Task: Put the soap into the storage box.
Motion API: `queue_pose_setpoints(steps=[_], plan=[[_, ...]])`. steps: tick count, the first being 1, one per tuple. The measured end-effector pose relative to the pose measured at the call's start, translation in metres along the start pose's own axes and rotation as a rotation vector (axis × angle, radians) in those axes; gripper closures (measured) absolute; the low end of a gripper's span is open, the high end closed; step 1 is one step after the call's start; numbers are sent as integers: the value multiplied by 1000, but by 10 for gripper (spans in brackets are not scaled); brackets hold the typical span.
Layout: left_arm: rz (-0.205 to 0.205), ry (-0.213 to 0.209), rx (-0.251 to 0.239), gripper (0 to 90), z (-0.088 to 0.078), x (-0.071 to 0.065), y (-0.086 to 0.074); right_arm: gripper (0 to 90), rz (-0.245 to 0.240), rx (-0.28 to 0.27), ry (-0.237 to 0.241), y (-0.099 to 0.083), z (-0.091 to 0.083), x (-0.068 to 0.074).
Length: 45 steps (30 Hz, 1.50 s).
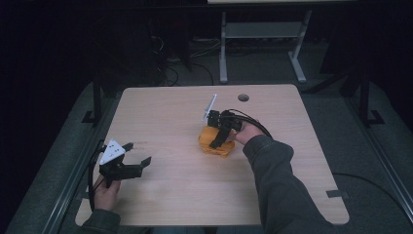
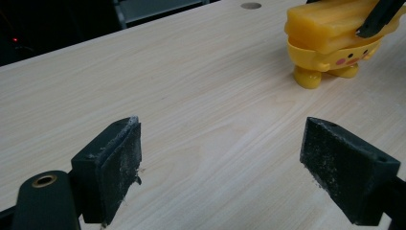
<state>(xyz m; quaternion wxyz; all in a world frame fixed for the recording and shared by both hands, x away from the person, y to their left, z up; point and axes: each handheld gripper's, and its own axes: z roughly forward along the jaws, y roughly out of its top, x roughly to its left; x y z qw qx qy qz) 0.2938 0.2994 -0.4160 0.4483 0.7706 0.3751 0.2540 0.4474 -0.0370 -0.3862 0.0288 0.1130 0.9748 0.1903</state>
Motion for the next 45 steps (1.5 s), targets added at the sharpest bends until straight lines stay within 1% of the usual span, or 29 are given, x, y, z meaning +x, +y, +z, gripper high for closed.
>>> queue_pose_setpoints(steps=[11, 12, 19, 20, 22, 24, 27, 28, 30, 34, 39, 40, 41, 43, 44, 45], plan=[[1, 1, 1, 134, 0, 0, 0, 203, -2, -1, -5, 0, 0, 0], [2, 1, 1, 135, 0, 0, 0, 202, 6, -3, -5, 0, 0, 0], [0, 2, 1, 135, 0, 0, 0, 199, 14, -9, -7, -1, 1, 0], [1, 1, 2, 134, 0, 0, 0, 194, 26, -12, -3, -1, 1, 0], [1, 2, 1, 134, 0, 0, 0, 176, 31, -18, -2, -2, 1, 0], [-1, 2, 1, 134, 0, 0, 0, 177, 44, -26, 2, -4, 0, 0], [0, 1, 1, 134, 0, 0, 0, 173, 51, -28, 1, -5, -1, 0], [1, 2, 0, 134, 0, 0, 0, 173, 50, -38, -5, -6, -2, 0], [0, 2, -1, 134, 1, -1, 0, 163, 56, -38, 1, -7, -3, 0], [-1, 3, 0, 134, 0, -1, 0, 164, 51, -40, -8, -8, -5, 1], [-1, 1, 1, 134, 0, 0, 0, 164, 57, -39, -12, -9, -6, 2], [-1, 1, 0, 134, 0, 0, 0, 163, 55, -52, -12, -10, -8, 2], [-1, 1, 0, 134, 0, 0, 0, 163, 55, -52, -12, -10, -8, 2], [0, 1, 0, 134, 1, -1, 0, 163, 60, -58, -13, -12, -9, 2], [-3, 2, -3, 134, 1, -1, 0, 162, 69, -72, -12, -15, -12, 3], [-3, 2, -3, 135, 1, -1, 0, 161, 72, -75, -13, -16, -12, 3]])
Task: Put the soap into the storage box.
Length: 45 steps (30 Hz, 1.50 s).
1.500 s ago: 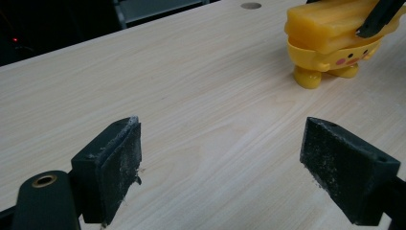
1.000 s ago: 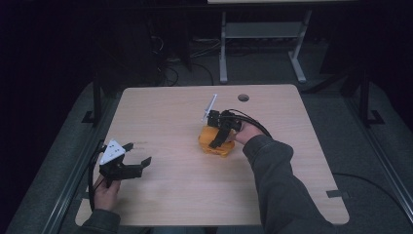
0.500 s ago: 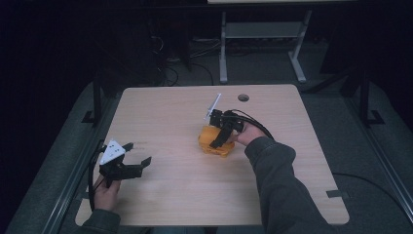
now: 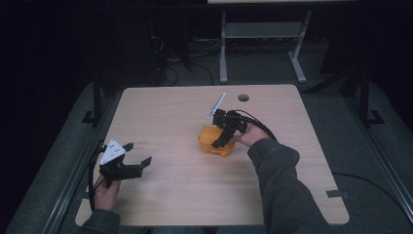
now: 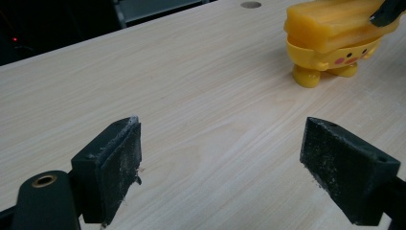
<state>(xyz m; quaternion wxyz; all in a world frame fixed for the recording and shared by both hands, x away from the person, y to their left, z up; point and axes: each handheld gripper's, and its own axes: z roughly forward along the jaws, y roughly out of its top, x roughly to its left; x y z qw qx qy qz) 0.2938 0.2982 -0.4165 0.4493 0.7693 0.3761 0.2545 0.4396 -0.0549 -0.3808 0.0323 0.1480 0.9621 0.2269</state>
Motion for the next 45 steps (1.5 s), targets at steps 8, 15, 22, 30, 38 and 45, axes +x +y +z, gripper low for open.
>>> queue_pose_setpoints(steps=[8, 15, 22, 30, 38, 45], plan=[[4, 1, 1, 134, 0, 0, 0, 162, 19, -29, -12, -7, -9, 0], [5, 0, 2, 134, 1, 0, 0, 162, 37, -65, -26, -15, -23, 1], [6, 1, 3, 134, 1, 0, 0, 162, 39, -81, -39, -19, -34, 4], [8, 1, 8, 134, 1, 0, 0, 162, 56, -108, -49, -29, -44, 6], [8, 5, 11, 134, 2, -1, 0, 162, 80, -121, -58, -44, -52, 8], [12, 3, 19, 134, 2, -1, 0, 163, 104, -142, -69, -60, -61, 11]])
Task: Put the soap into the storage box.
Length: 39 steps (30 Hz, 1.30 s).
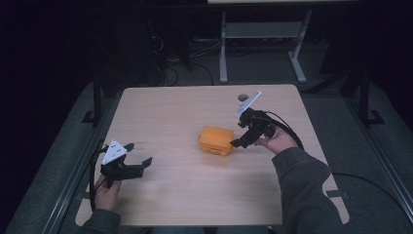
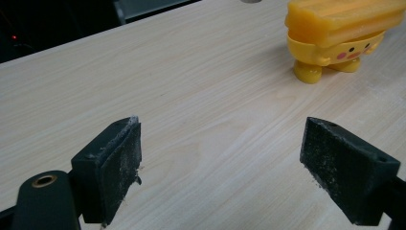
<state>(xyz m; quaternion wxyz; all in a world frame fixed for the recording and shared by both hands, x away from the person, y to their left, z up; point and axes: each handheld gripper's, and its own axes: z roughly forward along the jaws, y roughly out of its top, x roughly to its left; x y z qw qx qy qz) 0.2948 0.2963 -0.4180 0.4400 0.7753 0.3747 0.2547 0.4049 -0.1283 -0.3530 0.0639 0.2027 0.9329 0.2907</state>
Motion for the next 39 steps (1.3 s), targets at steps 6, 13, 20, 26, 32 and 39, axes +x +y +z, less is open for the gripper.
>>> queue_pose_setpoints(steps=[6, 13, 20, 26, 32, 39], plan=[[2, 0, 3, 134, 0, 0, 0, 163, 21, -1, -5, -9, -5, 0], [2, 1, 3, 134, 0, 0, 0, 163, 26, -22, -13, -20, -12, 1], [2, 1, 6, 134, 1, -1, 0, 164, 46, -33, -17, -34, -17, 3], [1, 1, 7, 134, 2, -1, 0, 163, 68, -32, -20, -46, -19, 4], [7, 1, 13, 134, 2, -1, 0, 164, 91, -42, -18, -59, -21, 6], [7, -1, 15, 134, 4, -2, -1, 164, 119, -46, -18, -70, -23, 7]])
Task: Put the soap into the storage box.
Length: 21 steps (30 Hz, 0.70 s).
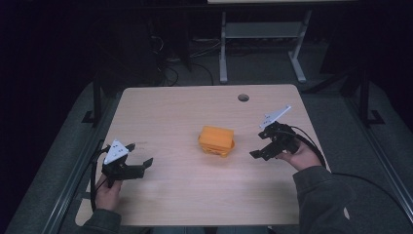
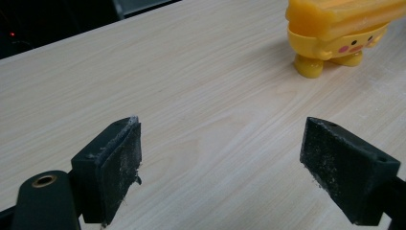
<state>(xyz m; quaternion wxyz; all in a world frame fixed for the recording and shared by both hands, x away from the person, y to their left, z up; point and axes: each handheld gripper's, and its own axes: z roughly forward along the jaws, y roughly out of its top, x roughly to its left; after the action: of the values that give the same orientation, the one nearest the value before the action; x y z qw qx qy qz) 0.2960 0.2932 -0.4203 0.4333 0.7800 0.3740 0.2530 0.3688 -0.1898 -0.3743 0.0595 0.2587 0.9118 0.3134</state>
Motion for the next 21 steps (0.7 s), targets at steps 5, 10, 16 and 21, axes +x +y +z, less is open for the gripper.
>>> queue_pose_setpoints(steps=[5, 10, 16, 21], plan=[[4, -1, 5, 134, 1, 0, 0, 164, 20, -1, -1, -11, -2, 1], [7, 1, 6, 134, 1, 0, 0, 164, 34, -9, 1, -19, -4, 2], [10, -1, 11, 134, 1, 0, 0, 165, 45, -17, -5, -31, -7, 3], [14, -2, 12, 134, 2, -1, 0, 165, 56, -18, -11, -42, -9, 3]])
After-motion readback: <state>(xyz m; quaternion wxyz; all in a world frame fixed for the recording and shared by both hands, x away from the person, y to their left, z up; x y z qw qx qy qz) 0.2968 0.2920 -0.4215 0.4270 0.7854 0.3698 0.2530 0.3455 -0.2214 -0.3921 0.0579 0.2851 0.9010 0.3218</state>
